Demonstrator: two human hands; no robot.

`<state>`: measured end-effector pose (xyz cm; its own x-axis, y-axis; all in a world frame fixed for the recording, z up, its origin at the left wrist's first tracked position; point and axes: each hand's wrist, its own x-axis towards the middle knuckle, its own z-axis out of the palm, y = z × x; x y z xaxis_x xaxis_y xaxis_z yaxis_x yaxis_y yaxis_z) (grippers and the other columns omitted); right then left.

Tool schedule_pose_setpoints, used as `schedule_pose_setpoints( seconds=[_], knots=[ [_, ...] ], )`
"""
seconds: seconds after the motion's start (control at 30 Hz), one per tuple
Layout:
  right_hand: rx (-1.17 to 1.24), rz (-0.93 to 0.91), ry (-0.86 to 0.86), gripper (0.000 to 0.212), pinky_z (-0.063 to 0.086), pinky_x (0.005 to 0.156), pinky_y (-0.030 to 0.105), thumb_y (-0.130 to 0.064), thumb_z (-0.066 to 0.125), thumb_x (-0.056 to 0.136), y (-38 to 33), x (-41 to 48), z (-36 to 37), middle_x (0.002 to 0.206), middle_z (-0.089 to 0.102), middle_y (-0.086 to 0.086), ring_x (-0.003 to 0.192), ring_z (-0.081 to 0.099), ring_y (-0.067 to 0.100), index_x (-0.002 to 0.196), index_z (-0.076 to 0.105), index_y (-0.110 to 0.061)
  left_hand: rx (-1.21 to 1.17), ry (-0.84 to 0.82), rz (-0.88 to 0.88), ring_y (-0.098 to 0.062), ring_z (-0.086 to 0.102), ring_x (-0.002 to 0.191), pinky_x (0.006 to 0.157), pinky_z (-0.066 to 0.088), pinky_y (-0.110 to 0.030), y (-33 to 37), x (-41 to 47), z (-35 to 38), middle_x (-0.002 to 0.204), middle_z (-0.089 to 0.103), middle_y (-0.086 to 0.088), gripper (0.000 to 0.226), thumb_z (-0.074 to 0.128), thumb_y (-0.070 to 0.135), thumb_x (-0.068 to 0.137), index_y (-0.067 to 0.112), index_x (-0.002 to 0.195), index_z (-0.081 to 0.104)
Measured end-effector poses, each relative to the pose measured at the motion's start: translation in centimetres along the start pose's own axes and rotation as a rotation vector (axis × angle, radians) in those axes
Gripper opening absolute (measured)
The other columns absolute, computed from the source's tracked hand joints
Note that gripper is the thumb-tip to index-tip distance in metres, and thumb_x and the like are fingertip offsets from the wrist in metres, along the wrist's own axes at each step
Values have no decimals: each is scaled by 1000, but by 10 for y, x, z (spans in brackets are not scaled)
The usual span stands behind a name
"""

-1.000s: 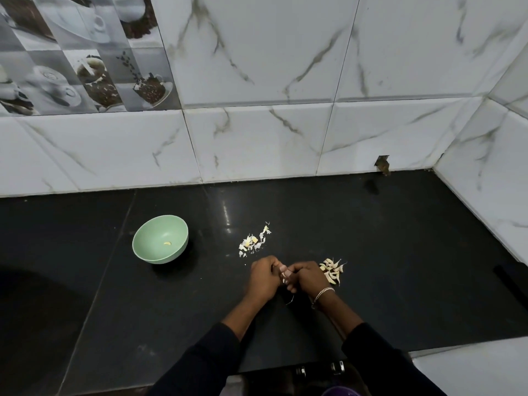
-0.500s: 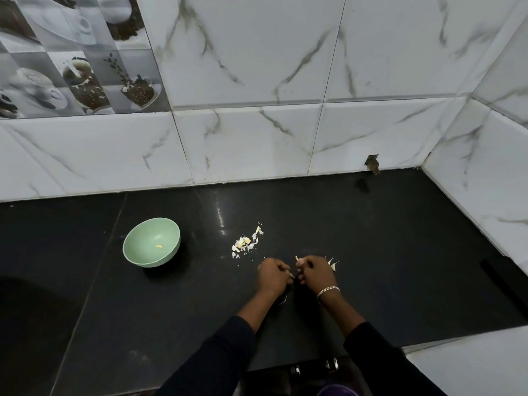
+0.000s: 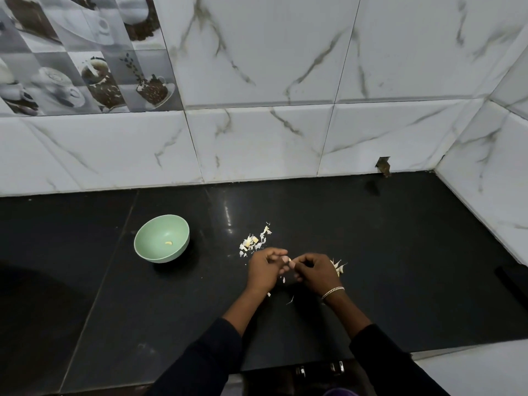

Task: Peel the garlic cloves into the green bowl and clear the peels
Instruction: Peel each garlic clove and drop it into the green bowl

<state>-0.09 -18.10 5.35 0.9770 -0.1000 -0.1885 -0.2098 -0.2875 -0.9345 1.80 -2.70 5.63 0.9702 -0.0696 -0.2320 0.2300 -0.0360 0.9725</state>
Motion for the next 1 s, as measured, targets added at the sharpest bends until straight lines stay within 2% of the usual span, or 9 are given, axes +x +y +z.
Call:
schedule_pose_setpoints(
  seconds=[0.17,0.3,0.4,0.57,0.7,0.83,1.0],
  knots=[
    [83,14,-71,8,58,60,28,-5,66,94,-9,-1,13,77,74,22,62,69,18,90,73,-1,-27,37,-28,-6,65,55,57,52,-17,4,-3,-13,76,72,-16,7,68,-6,89,-8,95,71],
    [14,1,-62,13,51,53,21,0,62,92,-18,-3,21,60,69,4,51,63,10,84,71,-4,-62,40,-43,-8,64,56,58,53,-18,5,-6,-19,68,71,-8,10,66,-7,89,1,84,71],
    [-50,-34,-42,15,48,50,22,-4,63,90,-25,-5,25,55,67,4,47,59,12,78,71,-9,-112,37,-77,-9,63,57,58,52,-18,5,-9,-22,65,69,-6,16,64,-8,90,3,79,69],
    [-139,-98,-25,15,48,49,24,-10,66,85,-27,-7,29,55,67,4,45,57,11,71,70,-15,-134,13,-140,-9,60,55,53,48,-16,9,-10,-25,69,64,-11,25,55,-14,90,2,74,65],
    [-191,-158,-5,16,43,49,17,-12,68,83,-31,-11,32,52,64,-3,43,55,1,68,68,-17,-130,-36,-194,-9,61,58,55,51,-16,14,-11,-30,74,63,-11,32,48,-20,88,4,72,63],
    [-202,-196,28,22,43,50,15,-9,71,83,-32,-10,30,52,63,-11,46,55,0,65,66,-22,-160,-131,-263,-12,64,62,57,54,-16,19,-12,-39,76,65,-12,31,46,-22,88,1,78,64],
    [-154,-149,-17,16,46,50,19,-8,66,89,-33,-6,21,54,63,-6,47,57,2,73,68,-10,-266,-208,-303,-24,75,79,68,60,-22,22,-15,-45,87,74,-18,18,54,-15,92,-2,87,66]
  ],
)
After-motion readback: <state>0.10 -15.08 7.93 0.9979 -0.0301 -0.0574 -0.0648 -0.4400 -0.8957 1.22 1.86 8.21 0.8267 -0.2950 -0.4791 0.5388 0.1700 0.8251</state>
